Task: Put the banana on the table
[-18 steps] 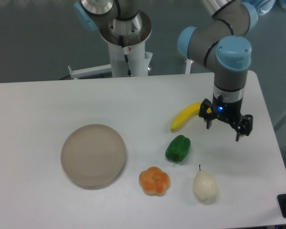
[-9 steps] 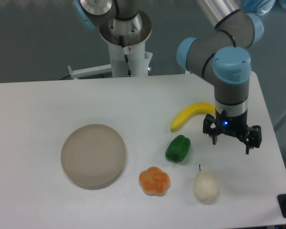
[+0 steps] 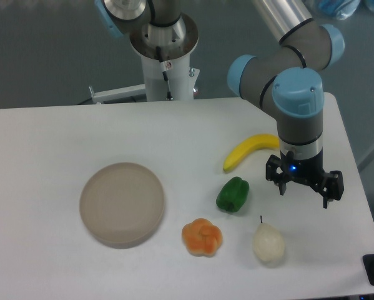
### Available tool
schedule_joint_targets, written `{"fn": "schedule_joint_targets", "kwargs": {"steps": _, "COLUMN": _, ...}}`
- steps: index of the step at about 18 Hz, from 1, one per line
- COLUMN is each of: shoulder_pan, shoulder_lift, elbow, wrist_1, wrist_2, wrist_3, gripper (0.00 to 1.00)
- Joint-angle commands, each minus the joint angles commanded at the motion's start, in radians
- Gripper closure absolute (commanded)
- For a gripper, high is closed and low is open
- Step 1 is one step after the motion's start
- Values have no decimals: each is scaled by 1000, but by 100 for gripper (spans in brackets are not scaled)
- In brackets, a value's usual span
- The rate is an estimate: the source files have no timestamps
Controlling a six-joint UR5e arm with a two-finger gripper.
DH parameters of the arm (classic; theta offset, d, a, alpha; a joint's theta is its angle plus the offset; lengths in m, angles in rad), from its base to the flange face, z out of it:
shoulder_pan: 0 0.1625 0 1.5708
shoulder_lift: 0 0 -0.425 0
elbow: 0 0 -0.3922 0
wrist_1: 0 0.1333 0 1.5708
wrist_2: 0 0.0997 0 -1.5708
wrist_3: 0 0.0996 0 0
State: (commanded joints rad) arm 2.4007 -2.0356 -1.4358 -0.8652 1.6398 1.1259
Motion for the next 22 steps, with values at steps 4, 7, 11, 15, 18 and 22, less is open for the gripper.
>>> {"fn": "schedule_joint_targets", "kwargs": {"steps": 4, "shoulder_pan": 3, "shoulder_lift": -5, "elbow": 2, "wrist_1": 2, "wrist_2": -5, "wrist_3": 2, "gripper": 0}}
{"fn": "schedule_joint_targets", "kwargs": {"steps": 7, "shoulder_pan": 3, "shoulder_lift": -5, "elbow": 2, "wrist_1": 5, "wrist_2": -3, "wrist_3": 5, "gripper": 0}}
{"fn": "schedule_joint_targets", "kwargs": {"steps": 11, "shoulder_pan": 2, "shoulder_lift": -6, "elbow": 0, "wrist_1": 8, "wrist_2": -3, "wrist_3": 6, "gripper": 0}}
{"fn": "schedule_joint_targets", "kwargs": {"steps": 15, "shoulder_pan": -14, "shoulder_lift": -32, "elbow": 23, "wrist_1": 8, "wrist_2": 6, "wrist_3": 12, "gripper": 0}}
{"fn": "schedule_joint_targets", "kwargs": {"steps": 18, "shoulder_pan": -34, "shoulder_lift": -60, "elbow": 47, "wrist_1": 3, "wrist_2": 11, "wrist_3": 17, "gripper": 0}}
{"fn": "schedule_joint_targets", "kwargs": {"steps": 22, "shoulder_pan": -60, "shoulder_lift": -103, "elbow": 92, "wrist_1": -3, "wrist_2": 81, "wrist_3": 18, "gripper": 0}}
